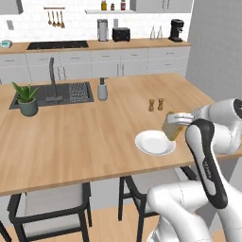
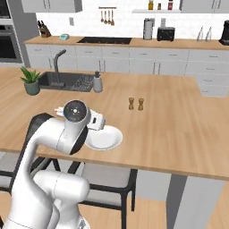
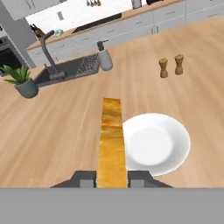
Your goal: Start the toaster. Once the lever pops up, take the bread to the plate on the dining counter.
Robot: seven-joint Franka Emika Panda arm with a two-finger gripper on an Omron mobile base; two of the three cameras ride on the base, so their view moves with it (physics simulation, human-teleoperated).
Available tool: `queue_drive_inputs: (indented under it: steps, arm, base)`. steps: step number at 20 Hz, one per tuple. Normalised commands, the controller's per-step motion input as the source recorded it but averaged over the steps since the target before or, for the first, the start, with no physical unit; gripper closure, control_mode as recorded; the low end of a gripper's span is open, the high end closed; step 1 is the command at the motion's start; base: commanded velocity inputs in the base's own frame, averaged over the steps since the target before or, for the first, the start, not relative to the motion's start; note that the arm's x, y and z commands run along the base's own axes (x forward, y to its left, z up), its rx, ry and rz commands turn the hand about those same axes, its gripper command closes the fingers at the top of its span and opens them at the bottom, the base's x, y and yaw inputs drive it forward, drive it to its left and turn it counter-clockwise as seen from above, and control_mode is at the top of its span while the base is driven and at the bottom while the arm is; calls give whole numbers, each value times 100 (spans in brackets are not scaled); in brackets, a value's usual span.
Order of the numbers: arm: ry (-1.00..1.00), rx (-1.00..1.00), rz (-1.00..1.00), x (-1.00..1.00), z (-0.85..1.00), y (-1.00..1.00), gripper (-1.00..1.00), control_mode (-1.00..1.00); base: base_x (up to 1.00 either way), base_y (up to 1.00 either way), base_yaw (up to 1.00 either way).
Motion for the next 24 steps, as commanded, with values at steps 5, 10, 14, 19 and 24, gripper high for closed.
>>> queue_drive_inputs:
  steps: [5,10,14,19,24]
  arm:
    - [1,12,0,63,-43,0,100,-100]
    - [8,11,0,63,-31,0,100,-100]
    - [12,13,0,58,-28,0,100,-100]
    - [9,10,0,54,-45,-2,100,-100]
    - [0,12,0,52,-47,-12,100,-100]
  base:
    - [0,0,0]
    - [0,0,0]
    - [0,0,0]
    - [0,0,0]
    - [0,0,0]
